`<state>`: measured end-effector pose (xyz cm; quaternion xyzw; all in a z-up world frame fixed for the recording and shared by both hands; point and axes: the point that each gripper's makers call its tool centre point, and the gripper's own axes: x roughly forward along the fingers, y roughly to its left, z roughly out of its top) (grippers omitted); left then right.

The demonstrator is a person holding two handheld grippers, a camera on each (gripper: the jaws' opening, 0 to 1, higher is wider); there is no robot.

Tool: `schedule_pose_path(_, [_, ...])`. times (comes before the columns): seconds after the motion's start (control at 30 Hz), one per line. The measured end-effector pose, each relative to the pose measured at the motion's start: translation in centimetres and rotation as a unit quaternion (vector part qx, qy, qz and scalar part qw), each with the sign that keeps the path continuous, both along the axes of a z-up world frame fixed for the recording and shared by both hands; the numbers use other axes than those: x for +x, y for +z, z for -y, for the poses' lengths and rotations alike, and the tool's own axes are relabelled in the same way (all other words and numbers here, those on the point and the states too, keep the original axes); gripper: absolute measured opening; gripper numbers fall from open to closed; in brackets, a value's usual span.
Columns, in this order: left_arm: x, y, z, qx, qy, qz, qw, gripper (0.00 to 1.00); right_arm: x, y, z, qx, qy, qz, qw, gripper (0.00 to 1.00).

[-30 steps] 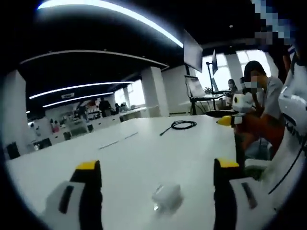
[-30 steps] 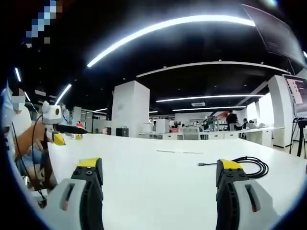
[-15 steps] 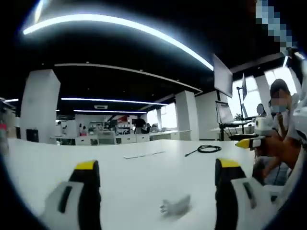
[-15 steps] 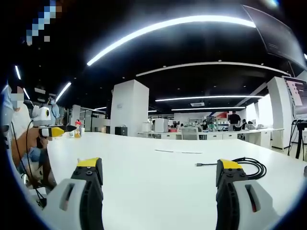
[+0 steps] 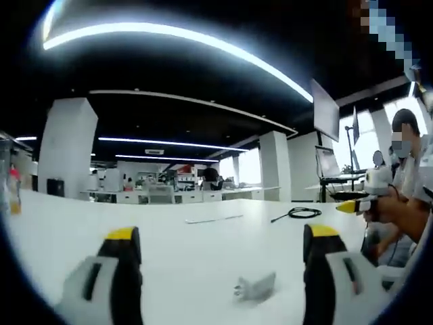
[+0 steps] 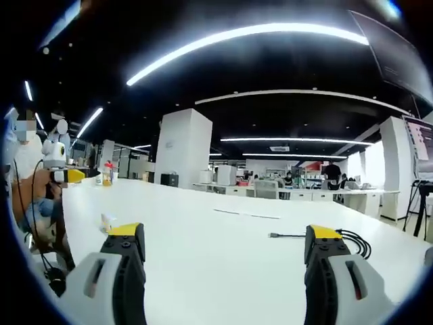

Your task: Plug the desk Type‑C cable into the charger adapter.

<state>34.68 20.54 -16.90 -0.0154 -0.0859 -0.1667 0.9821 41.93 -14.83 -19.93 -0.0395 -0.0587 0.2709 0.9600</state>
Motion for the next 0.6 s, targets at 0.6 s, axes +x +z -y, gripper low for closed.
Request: schedule_pose_path(0.6, [-0.4,-0.1,-0.9,-0.005,0.003,-0.006,1.0000,1.00,12.5,-2.6,6.5,-0.125,-0.025,-0.110,0.9858,0.70])
